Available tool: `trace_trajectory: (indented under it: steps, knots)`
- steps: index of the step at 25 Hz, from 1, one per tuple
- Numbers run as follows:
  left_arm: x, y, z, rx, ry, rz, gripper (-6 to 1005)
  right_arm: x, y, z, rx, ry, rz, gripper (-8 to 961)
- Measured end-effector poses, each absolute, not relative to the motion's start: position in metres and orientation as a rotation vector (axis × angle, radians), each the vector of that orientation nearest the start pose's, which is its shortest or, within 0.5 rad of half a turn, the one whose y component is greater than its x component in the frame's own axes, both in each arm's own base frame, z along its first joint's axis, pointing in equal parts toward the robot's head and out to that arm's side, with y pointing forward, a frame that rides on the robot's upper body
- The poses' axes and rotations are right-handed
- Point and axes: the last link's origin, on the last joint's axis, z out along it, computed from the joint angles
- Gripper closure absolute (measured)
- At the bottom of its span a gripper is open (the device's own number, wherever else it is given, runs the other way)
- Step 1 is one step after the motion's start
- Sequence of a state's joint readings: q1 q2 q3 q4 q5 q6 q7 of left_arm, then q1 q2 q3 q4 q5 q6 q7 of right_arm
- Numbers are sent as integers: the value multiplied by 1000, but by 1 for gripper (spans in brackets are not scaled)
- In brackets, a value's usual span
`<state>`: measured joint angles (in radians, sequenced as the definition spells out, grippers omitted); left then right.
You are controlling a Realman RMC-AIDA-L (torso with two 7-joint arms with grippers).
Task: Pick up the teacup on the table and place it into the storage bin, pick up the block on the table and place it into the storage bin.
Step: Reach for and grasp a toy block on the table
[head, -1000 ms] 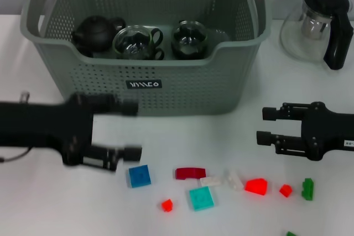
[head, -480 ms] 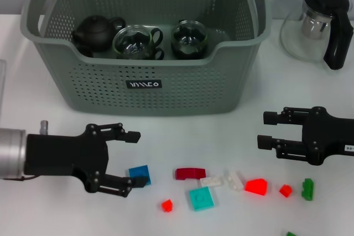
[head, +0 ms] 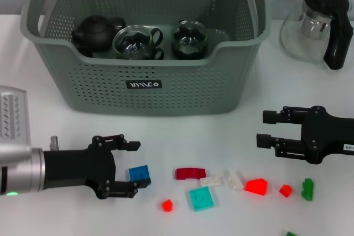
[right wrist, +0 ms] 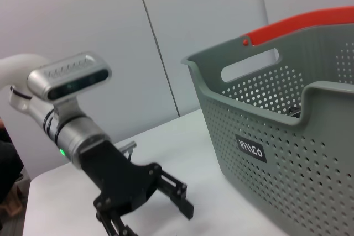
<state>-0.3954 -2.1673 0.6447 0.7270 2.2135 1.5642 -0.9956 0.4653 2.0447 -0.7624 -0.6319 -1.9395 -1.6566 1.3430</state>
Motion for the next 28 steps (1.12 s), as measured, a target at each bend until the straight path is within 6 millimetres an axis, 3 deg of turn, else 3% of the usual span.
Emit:
trace_trajectory:
  steps: [9,20,28]
  knots:
    - [-316,270,-49,-2799,-215,-364,208,272,303,3,-2806,618,761,302]
    - [-319,269,-53,-2790,-217,-344,207,272,303,1,-2811,622,761,302]
    - [-320,269,-53,-2790,-213,-342,273,271,304,1,-2813,617,761,302]
